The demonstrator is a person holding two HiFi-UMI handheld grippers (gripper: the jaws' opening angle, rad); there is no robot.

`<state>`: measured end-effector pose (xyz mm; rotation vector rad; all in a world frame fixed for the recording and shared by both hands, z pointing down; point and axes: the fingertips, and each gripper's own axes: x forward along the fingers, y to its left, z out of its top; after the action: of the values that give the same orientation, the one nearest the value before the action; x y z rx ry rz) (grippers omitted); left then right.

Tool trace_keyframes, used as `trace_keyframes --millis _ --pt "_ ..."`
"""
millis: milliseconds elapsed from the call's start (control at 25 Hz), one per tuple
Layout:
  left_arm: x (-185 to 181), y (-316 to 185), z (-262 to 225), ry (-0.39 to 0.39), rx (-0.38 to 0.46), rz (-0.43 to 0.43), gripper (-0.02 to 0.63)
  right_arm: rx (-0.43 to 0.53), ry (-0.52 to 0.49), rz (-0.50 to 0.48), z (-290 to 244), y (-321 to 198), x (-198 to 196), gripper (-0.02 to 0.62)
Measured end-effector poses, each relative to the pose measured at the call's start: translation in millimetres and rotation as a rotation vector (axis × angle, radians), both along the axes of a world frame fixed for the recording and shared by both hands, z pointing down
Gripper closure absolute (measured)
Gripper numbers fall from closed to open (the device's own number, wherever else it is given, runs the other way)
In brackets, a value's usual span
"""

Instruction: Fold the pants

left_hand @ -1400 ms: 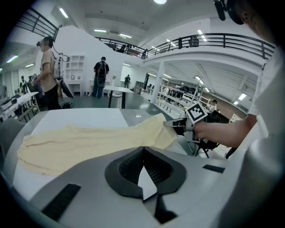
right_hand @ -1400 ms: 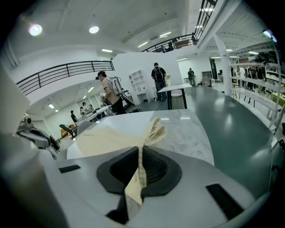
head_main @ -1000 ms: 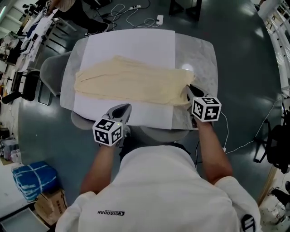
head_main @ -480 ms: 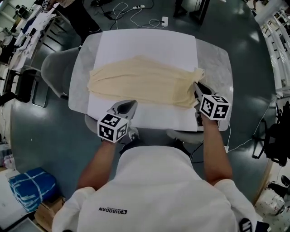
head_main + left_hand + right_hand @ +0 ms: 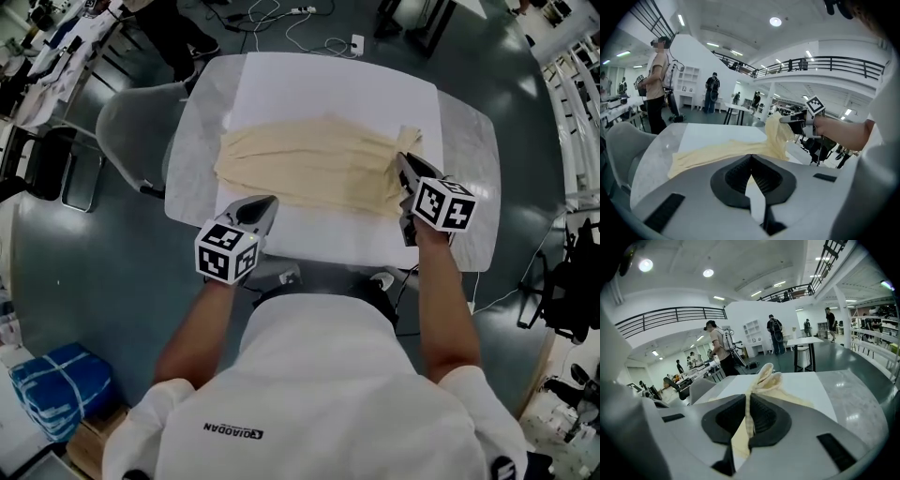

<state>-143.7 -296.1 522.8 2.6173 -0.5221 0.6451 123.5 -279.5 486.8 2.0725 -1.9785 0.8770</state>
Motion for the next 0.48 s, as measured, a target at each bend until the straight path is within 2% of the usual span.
trace_keyframes --millis 160,480 --pt "-27 -17 1 0.001 -0.012 -0.038 0.580 0.006 -0.003 -0.054 -10 -33 -44 0.549" --pt "-57 -41 4 0.035 -0.024 -0.118 0.580 -0.010 -0.027 -0.175 -10 -99 -121 0.549"
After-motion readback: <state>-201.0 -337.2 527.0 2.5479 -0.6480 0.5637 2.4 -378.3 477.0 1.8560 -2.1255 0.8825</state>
